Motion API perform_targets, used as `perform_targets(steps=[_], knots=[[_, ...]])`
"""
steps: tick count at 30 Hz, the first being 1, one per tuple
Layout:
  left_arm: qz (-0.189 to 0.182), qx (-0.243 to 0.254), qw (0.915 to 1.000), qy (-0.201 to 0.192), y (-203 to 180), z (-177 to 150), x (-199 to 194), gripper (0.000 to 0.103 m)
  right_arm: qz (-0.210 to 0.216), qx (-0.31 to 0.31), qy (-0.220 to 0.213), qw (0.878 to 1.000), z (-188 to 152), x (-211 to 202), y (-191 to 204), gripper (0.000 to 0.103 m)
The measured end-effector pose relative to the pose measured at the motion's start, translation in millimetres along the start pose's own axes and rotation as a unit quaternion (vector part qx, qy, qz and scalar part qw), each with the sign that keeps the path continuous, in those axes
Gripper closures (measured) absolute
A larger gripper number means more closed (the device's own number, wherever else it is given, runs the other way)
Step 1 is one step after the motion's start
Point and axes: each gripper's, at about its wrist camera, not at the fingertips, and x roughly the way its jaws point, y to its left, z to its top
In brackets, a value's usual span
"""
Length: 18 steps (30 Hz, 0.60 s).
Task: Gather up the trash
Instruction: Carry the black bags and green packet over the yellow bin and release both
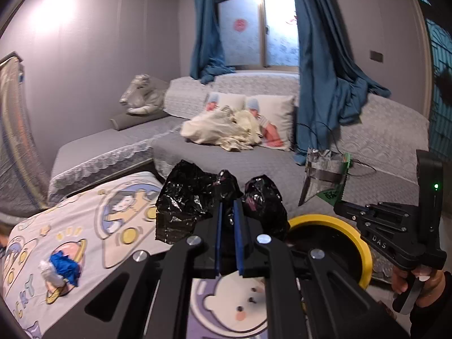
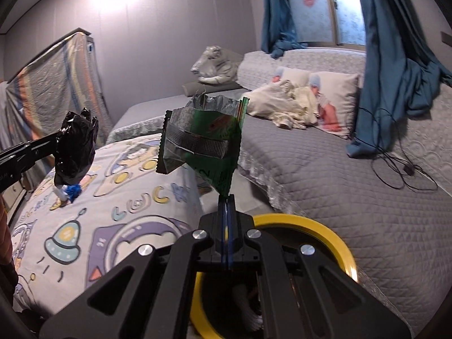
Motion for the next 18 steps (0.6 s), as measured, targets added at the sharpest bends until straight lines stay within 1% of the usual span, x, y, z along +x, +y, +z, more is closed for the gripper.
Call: perform_targets(steps=[3,8,12,15,18], knots=[[-0.022,0.011,0.9996,0.009,-15.7,-2.5,15.1,0.096,-0.013,0.010,0.005,1.000,-8.5,-2.0,-11.9,0.103],[-0.047,0.027,0.9982,0.023,-37.0,-7.4,39.6,0.096,-0.036,0.030,0.019,0.999,-22.4,-0.6,-30.3,0.103],[-0.058,0.032,0.9971,0.037,-50.6,-10.3,59.7,0.096,-0.049,0.041,0.027,0.998,-30.0,2.0,-39.4,0.103],[-0.074,0.035,0.9953,0.052,-60.2,-14.6,75.2,0.096,-0.061,0.045,0.034,0.997,-35.1,5.3,-44.2,0.103],[-0.070,0.041,0.9949,0.059,-68.5,-18.9,86.3,0.096,-0.067,0.049,0.039,0.996,-38.1,9.1,-47.3,0.103]])
